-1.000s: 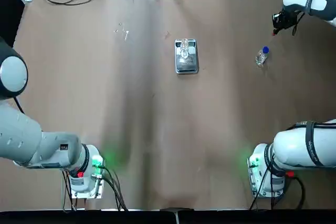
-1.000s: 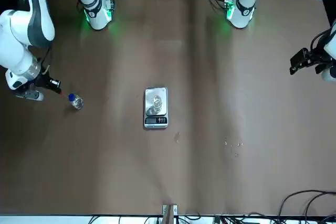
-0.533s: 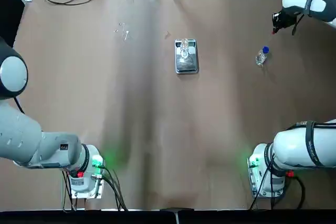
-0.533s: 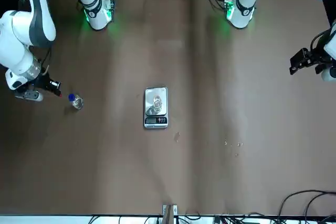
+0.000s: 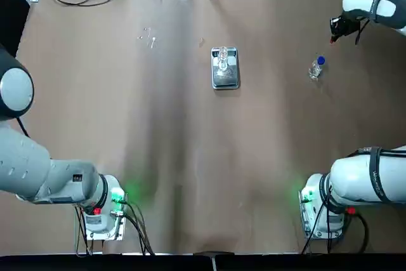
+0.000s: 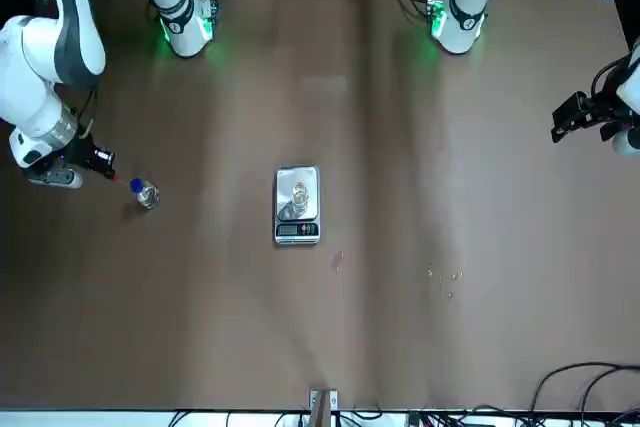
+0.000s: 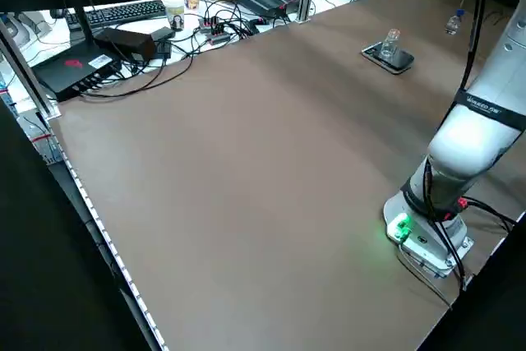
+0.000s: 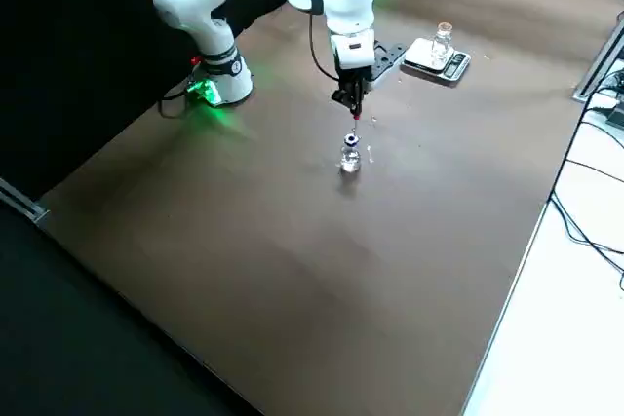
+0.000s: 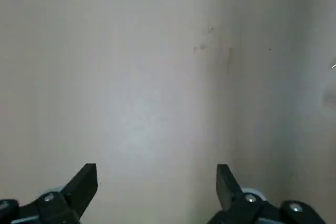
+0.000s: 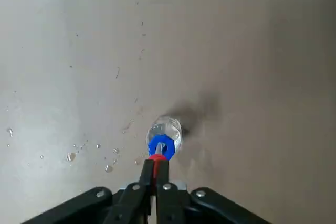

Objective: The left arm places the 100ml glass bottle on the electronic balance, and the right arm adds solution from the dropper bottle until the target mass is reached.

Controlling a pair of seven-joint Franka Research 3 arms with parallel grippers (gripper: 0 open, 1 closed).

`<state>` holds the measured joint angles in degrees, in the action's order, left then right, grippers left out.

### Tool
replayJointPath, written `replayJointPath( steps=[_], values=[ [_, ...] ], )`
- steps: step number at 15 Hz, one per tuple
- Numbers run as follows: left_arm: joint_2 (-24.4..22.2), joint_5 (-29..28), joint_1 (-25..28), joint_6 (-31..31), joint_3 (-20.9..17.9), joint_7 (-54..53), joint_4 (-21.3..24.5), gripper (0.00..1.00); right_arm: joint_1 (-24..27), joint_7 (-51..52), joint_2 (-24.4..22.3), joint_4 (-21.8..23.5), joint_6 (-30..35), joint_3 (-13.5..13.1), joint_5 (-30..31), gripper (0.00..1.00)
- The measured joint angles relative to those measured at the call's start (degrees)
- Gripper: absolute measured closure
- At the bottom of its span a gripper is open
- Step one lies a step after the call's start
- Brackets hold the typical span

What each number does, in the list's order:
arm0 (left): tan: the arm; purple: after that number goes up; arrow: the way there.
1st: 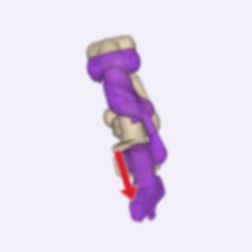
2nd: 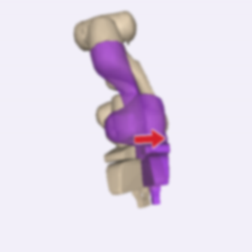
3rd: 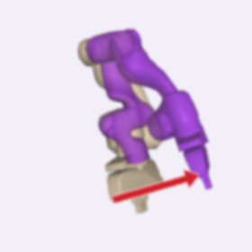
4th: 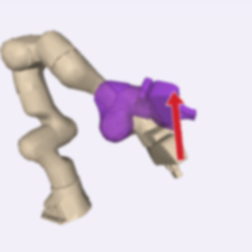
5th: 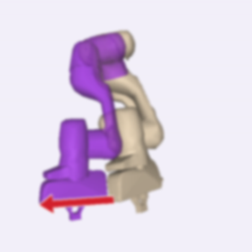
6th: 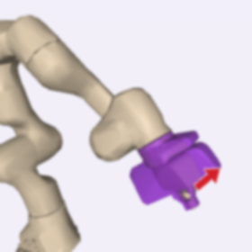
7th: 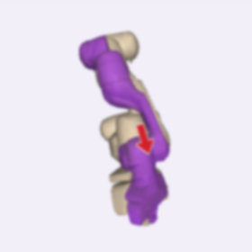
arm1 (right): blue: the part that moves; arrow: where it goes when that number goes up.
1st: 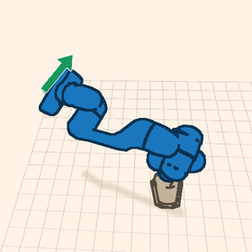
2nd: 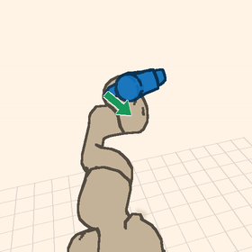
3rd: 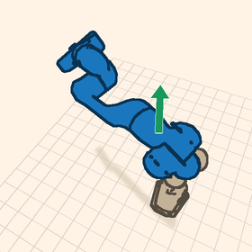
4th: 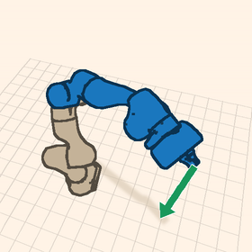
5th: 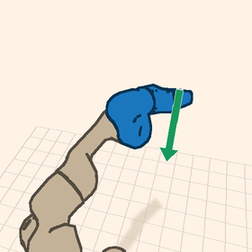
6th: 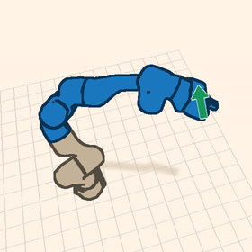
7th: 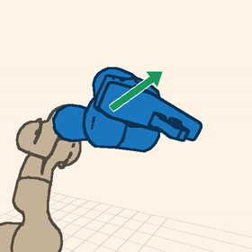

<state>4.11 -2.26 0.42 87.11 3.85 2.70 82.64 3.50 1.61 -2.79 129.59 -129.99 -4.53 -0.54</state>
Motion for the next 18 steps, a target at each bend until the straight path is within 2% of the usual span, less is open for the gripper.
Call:
replayJointPath(
  steps=[18],
  values=[
    [0.0,-0.1,0.0,0.0,0.0,0.0,0.0,0.0,0.0,1.3,-0.9,0.7,1.5,0.0,0.3,0.95]
  ],
)
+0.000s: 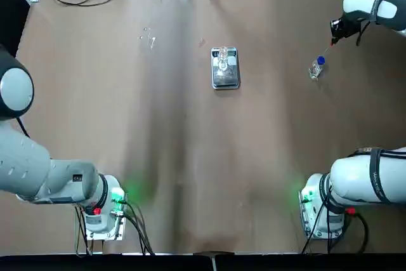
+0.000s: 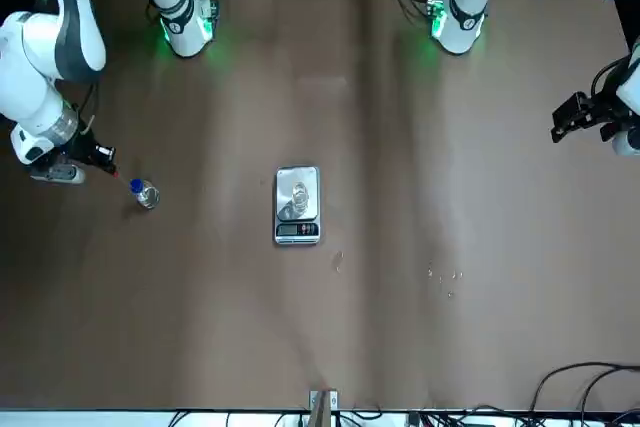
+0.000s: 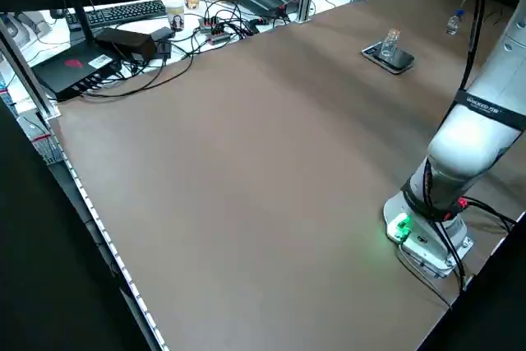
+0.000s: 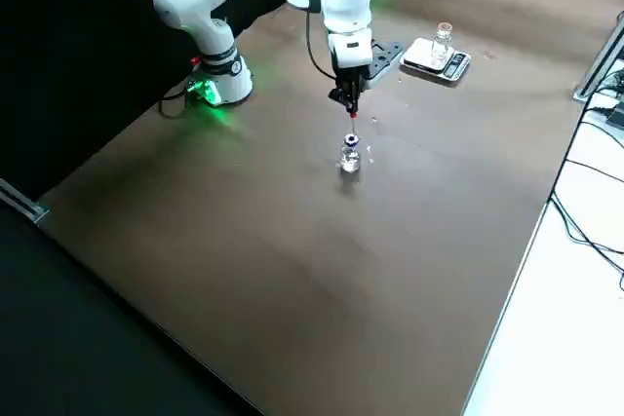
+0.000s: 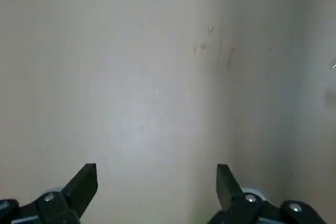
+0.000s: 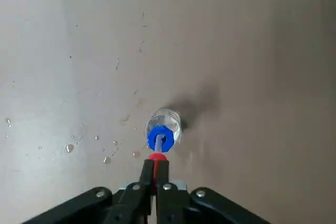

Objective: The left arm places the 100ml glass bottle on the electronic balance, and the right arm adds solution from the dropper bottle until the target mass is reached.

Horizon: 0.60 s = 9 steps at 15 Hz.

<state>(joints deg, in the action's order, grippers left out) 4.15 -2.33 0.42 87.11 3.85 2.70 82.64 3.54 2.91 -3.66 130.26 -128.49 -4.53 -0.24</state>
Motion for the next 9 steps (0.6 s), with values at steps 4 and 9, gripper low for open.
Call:
replayJointPath(
  steps=[4,9],
  values=[
    [0.0,0.0,0.0,0.0,0.0,0.0,0.0,0.0,0.1,0.7,-0.3,0.1,2.9,0.0,0.0,0.95],
    [0.1,0.0,-0.1,0.0,0.0,0.0,0.0,0.0,0.1,0.9,0.9,1.3,1.9,0.0,0.1,0.95]
  ],
)
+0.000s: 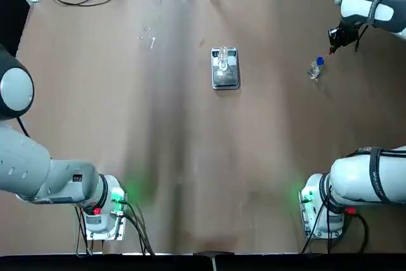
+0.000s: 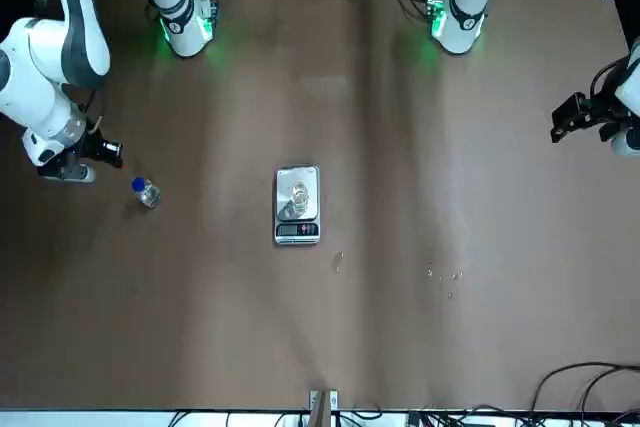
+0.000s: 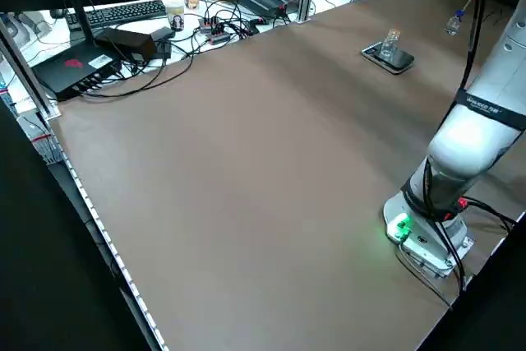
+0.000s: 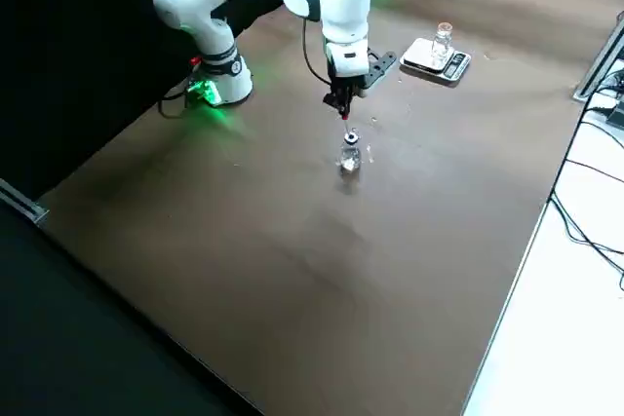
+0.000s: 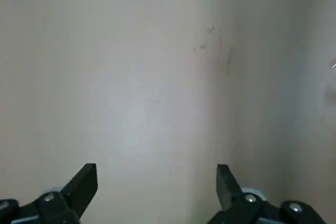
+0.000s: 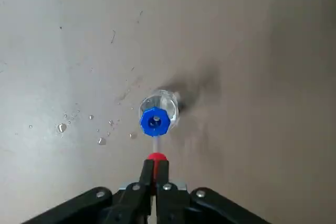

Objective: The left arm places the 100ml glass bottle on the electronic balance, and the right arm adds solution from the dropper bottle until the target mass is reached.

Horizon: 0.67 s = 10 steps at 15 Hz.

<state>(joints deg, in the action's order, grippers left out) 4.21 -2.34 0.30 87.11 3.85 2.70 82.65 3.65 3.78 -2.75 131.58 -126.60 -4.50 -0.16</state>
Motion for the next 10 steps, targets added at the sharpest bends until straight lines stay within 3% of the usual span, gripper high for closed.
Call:
replayJointPath(
  steps=[10],
  values=[
    [0.0,0.0,0.0,0.0,0.0,0.0,0.0,0.0,0.0,0.0,0.2,-0.1,-1.3,0.0,0.0,0.95]
  ],
)
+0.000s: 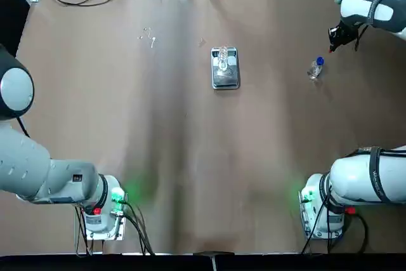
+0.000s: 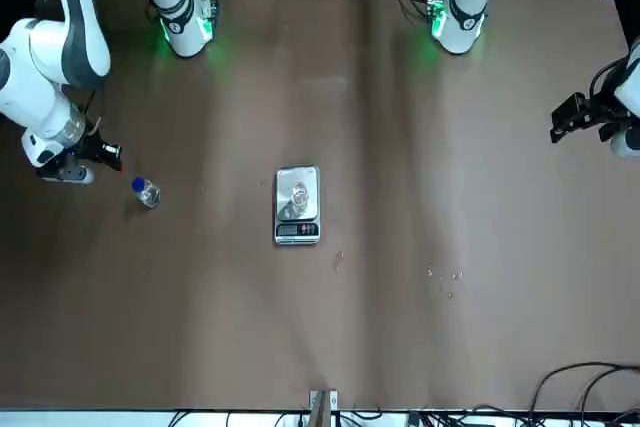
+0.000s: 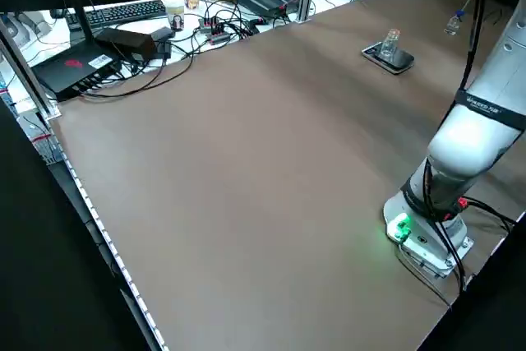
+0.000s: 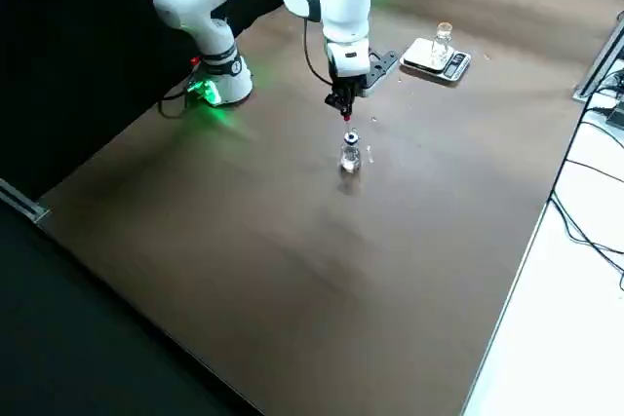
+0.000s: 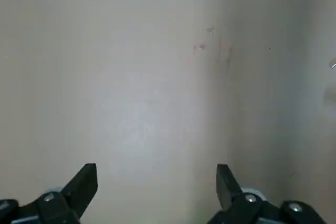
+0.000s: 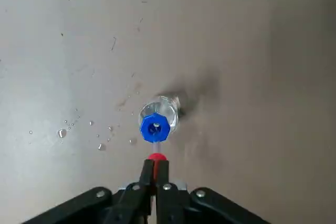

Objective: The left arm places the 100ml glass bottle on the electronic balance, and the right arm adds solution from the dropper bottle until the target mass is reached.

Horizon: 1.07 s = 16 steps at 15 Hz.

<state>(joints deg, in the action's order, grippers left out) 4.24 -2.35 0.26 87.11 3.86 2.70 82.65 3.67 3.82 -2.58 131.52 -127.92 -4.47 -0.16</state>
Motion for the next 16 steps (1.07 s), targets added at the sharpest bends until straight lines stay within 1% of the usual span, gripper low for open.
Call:
replayJointPath(
  steps=[6,16],
  values=[
    [0.0,0.0,-0.2,0.0,0.0,0.0,0.0,0.0,0.0,0.0,0.3,-1.2,-0.1,0.0,0.0,0.95],
    [0.0,0.0,0.1,0.0,0.0,0.0,0.0,0.0,0.0,0.0,3.4,-1.8,-1.5,0.4,-0.1,0.95]
  ],
)
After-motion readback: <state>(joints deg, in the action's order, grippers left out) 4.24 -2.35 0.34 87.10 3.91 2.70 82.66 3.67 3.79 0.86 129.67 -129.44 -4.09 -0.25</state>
